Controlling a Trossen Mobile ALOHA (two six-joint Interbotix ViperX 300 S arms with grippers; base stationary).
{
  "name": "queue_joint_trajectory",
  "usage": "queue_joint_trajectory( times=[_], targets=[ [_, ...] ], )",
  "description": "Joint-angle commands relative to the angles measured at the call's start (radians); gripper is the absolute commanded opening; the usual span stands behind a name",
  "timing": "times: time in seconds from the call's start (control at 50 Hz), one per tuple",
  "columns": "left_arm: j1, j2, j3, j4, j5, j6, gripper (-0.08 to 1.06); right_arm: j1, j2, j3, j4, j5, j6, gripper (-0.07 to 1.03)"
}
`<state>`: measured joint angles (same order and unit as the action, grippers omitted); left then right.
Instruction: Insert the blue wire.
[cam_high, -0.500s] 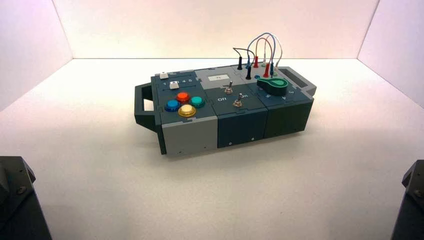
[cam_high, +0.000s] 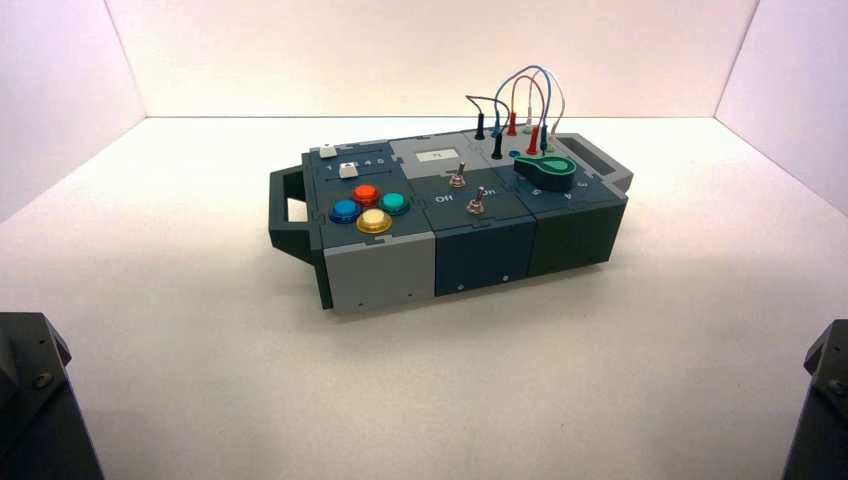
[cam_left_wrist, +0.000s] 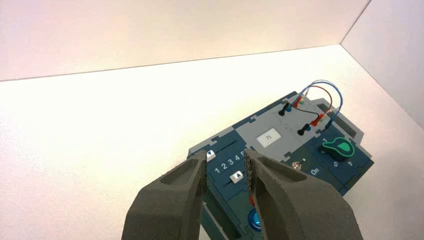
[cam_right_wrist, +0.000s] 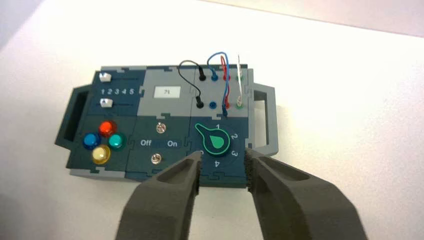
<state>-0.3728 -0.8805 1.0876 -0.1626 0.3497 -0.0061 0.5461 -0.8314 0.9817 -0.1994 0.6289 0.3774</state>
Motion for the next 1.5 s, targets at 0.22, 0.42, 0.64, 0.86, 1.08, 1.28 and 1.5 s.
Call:
queue_joint_trajectory(
  times=[0.22,0.42,0.64,0.86,1.08,1.28,1.5],
  targets=[
    [-0.044,0.031,-0.031,-0.006,-0.015,-0.003,0.42,0.000,0.169,-0.067,0.002,-0.054,-0.005,0.57],
    [-0.049,0.026,-0.037,-0.006,-0.021,-0.005,0.42,-0.002,0.290,-0.075,0.008,-0.106,0.002,0.57],
    [-0.049,0.017,-0.037,-0.008,-0.012,-0.005,0.42,0.000,0.394,-0.080,0.060,-0.169,0.006,0.56],
    [-0.049,0.005,-0.044,-0.008,-0.006,-0.005,0.42,-0.005,0.486,-0.095,0.078,-0.233,0.008,0.53],
    [-0.049,-0.015,-0.057,-0.006,-0.002,0.000,0.42,-0.058,0.577,-0.118,0.071,-0.261,0.005,0.53],
    [-0.049,-0.021,-0.061,-0.005,0.011,0.002,0.42,-0.069,0.627,-0.137,0.046,-0.275,0.002,0.53],
    [-0.049,-0.017,-0.071,-0.005,0.011,0.003,0.42,-0.069,0.690,-0.166,0.038,-0.278,-0.005,0.52]
  ],
)
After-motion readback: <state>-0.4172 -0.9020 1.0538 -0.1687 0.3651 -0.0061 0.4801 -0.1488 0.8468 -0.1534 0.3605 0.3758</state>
